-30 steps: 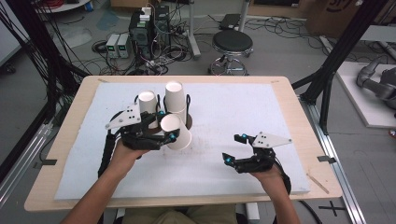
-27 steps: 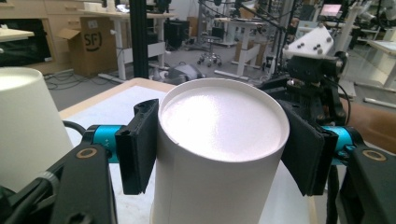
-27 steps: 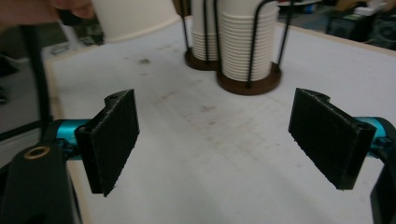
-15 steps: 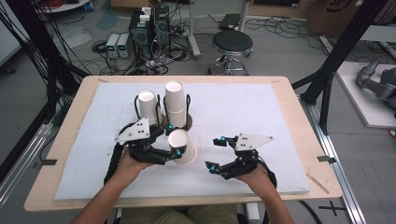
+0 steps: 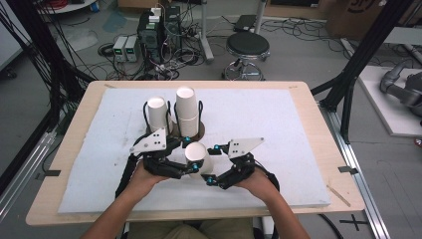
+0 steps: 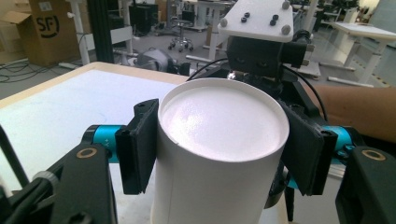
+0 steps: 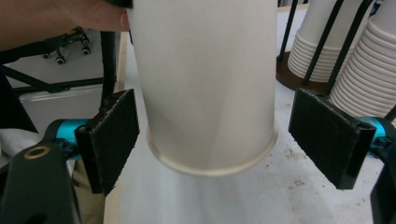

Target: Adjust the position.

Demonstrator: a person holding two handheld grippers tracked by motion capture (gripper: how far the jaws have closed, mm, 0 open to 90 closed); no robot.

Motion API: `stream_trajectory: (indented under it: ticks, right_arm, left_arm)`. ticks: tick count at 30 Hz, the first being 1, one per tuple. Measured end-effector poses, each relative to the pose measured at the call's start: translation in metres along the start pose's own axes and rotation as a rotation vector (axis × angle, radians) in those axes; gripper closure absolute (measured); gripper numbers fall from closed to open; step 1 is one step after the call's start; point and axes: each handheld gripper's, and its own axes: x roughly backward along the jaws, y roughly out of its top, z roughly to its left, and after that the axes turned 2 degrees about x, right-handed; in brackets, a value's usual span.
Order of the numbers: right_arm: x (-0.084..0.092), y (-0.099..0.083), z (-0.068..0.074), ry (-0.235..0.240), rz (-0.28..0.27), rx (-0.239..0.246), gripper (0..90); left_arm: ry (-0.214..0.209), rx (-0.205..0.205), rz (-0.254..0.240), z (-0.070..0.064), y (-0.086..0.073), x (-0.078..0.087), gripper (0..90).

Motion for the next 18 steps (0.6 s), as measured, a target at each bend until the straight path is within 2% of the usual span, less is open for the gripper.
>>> stream_trajectory:
  ticks: [5, 7, 13, 18]
  right_arm:
    - [-0.0039, 0.0010, 0.0040, 0.028, 0.001, 0.002, 18.0]
    - [-0.0059, 0.0011, 0.0051, 0.037, 0.002, 0.015, 21.8]
    - [-0.0055, 0.0001, 0.0046, 0.043, -0.024, 0.015, 25.8]
    - [-0.0043, 0.0004, 0.0045, 0.044, -0.019, 0.028, 31.0]
  left_arm:
    - [-0.022, 0.008, -0.004, -0.0024, -0.0002, -0.0022, 34.3]
    - [-0.033, 0.008, -0.006, -0.0036, 0.0003, -0.0025, 34.3]
    - [-0.045, 0.013, -0.018, -0.0032, 0.0010, 0.0000, 34.6]
    - [-0.048, 0.015, -0.021, -0.0021, 0.0002, -0.0006, 35.1]
